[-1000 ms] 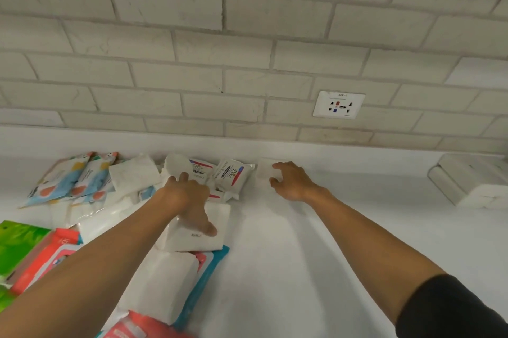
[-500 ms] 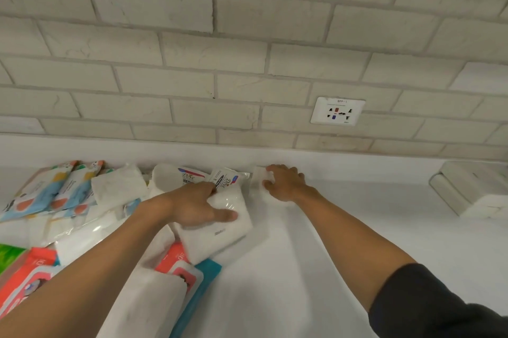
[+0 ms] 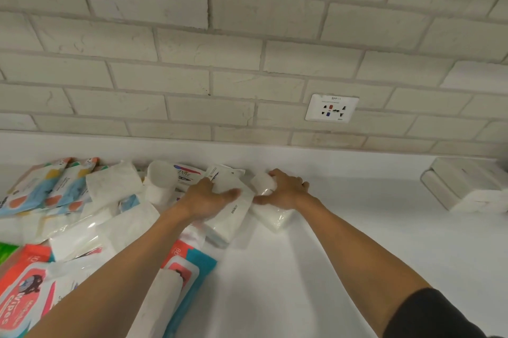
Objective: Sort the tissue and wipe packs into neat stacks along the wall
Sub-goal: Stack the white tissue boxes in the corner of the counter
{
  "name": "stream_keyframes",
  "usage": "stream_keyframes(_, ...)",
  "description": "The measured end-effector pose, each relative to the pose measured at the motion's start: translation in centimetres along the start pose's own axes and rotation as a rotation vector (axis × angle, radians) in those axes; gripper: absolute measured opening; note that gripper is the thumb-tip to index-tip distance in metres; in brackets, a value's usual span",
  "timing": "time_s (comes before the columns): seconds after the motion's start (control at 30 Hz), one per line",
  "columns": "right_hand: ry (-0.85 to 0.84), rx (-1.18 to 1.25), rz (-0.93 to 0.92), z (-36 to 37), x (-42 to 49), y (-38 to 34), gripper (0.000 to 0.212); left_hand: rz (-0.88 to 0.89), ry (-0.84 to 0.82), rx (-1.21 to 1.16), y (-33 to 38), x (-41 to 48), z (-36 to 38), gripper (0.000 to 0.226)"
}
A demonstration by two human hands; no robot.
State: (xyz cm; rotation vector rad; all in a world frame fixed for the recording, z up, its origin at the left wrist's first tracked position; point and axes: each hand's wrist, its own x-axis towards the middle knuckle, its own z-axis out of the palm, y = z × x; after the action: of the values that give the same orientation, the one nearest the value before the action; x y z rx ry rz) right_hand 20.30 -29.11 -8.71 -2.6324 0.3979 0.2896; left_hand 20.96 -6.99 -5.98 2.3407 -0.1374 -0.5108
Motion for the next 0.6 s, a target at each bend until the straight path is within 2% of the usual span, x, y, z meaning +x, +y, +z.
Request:
stream_keyframes(0.1, 0.037, 0.074, -0.020, 0.2, -1.2, -0.3, 0.087, 0.005, 0.062, -0.062, 0.4, -0.9, 0.3, 0.034)
stream_keyframes(0.2, 0.069, 0.127, -0.026, -0.1, -2.7, -0.2, 0.072, 0.007, 0.099, -0.133, 0.6, -1.6, 0.3, 0.033)
stream_keyframes(0.33, 0.075, 0.189, -0.002, 0.0, -4.8, 1.0, 0.078, -0.001, 0.103, -0.253, 0.8, -2.4, 0.5, 0.034)
stream_keyframes(0.43, 0.125, 0.387, 0.025, 0.0, -6.8, 2.2, 0.069, -0.014, 0.091, -0.323, 1.1, -3.0, 0.7, 0.032)
stream_keyframes(0.53, 0.189, 0.535, 0.039, -0.4, -9.2, 3.4, 0.060, -0.031, 0.082, -0.387, 1.6, -3.5, 1.1, 0.038)
stream_keyframes(0.6, 0.234, 0.651, 0.046, -0.6, -10.4, 4.5, 0.057, -0.020, 0.096, -0.413, 2.4, -3.9, 1.5, 0.034)
